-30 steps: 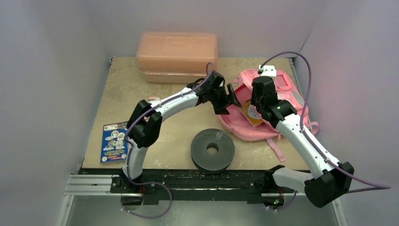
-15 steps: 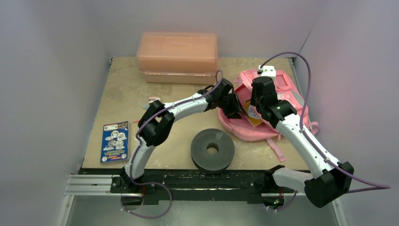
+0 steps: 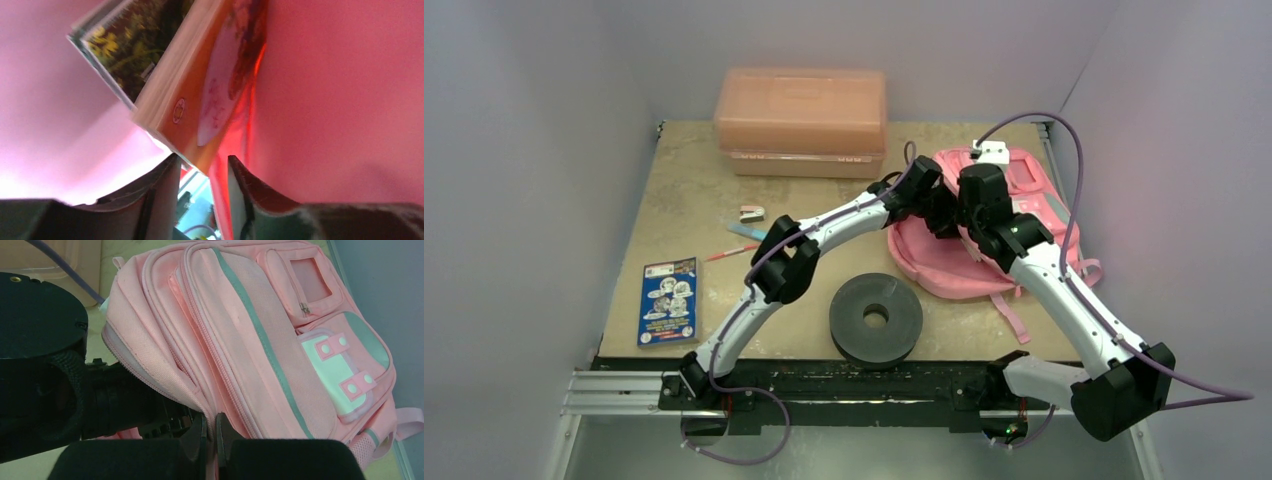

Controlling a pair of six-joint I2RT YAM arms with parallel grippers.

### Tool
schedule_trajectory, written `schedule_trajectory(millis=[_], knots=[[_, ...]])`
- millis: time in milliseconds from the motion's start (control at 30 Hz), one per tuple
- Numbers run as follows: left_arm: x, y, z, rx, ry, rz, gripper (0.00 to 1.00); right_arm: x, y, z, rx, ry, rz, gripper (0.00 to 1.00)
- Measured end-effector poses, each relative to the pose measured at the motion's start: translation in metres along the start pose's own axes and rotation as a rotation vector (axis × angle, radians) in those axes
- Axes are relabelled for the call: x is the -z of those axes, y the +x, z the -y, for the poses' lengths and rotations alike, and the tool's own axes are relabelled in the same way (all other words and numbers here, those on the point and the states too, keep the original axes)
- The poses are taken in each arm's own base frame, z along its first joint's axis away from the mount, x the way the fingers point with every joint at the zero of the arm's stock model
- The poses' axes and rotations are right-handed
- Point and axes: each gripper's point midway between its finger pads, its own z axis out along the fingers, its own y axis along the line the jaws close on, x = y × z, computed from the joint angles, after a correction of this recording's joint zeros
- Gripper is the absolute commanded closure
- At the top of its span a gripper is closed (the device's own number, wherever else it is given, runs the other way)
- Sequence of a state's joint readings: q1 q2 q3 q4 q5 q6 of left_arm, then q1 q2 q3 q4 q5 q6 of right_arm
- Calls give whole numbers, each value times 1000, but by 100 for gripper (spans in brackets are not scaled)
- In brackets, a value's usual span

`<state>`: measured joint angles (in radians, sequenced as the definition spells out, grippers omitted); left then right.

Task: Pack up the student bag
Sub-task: Place the book in the student bag.

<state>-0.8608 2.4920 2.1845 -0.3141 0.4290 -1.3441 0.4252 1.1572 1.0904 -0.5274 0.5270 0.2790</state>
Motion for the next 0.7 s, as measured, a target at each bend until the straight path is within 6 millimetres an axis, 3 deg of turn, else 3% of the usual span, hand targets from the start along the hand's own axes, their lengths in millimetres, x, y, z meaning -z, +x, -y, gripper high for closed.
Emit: schedule_trajectory(millis=[67, 133, 233, 300, 367, 500, 600, 700], knots=[[2, 3, 6, 2, 17, -19, 38, 0, 0, 0, -2, 0, 1, 100], [2, 7, 3, 1, 18, -39, 32, 0, -1, 0, -5, -1, 5, 100], [12, 19, -30, 9, -49, -76, 25, -1, -1, -1, -5, -1, 5, 100], [30, 30, -55, 2, -109, -99, 23, -1, -1, -1, -6, -2, 6, 100], [55, 35, -67, -25, -131, -113, 20, -1, -1, -2, -12, -8, 9, 100], [134, 37, -58, -171, -94, -81, 17, 0, -4, -21, -36, -80, 17, 100], [234, 16, -46, -282, -53, 56, 13, -6, 3, -28, -28, -95, -10, 93], [338, -17, -50, -368, -39, 298, 11, -15, 11, -33, -15, -101, -40, 99]])
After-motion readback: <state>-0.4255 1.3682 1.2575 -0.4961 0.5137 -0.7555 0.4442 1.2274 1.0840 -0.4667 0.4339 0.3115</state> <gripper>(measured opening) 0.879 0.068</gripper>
